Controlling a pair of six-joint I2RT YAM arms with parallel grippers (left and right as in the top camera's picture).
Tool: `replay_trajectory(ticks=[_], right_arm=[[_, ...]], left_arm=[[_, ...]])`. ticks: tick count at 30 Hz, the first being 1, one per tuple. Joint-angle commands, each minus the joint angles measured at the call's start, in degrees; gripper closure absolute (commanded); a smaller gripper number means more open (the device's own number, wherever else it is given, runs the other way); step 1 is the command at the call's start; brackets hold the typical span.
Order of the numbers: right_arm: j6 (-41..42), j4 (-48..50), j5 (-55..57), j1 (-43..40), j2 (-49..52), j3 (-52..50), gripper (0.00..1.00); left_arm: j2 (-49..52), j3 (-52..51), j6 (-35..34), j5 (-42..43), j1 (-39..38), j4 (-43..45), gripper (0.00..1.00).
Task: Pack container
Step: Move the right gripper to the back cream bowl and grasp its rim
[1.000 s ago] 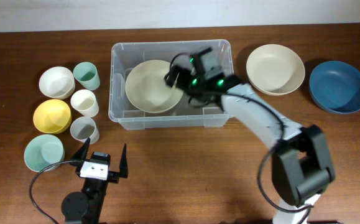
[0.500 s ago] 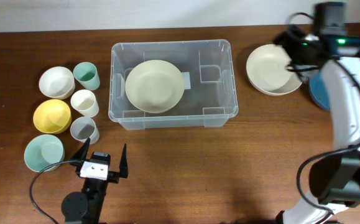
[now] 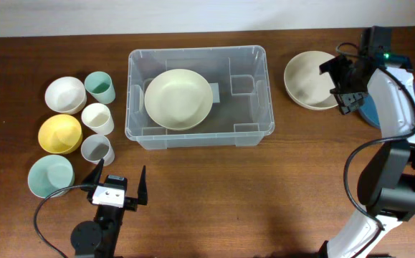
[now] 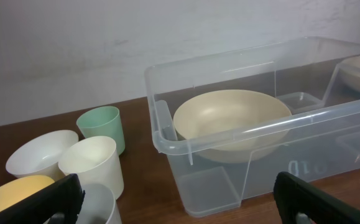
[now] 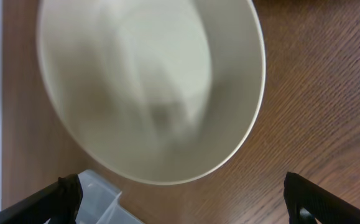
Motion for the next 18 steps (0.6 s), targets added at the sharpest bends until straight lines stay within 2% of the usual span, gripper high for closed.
replay_trajectory(ticks=[1, 18], right_arm=[[1.9, 0.2, 1.1, 0.3, 1.8, -0.7, 0.01], [3.6, 3.5, 2.3, 0.3, 8.6, -0.7, 0.01]], left_arm=[[-0.5, -0.1, 0.7, -0.4, -0.2, -0.4, 0.0], [-0.5, -0.1, 0.7, -0.4, -0.2, -0.4, 0.0]])
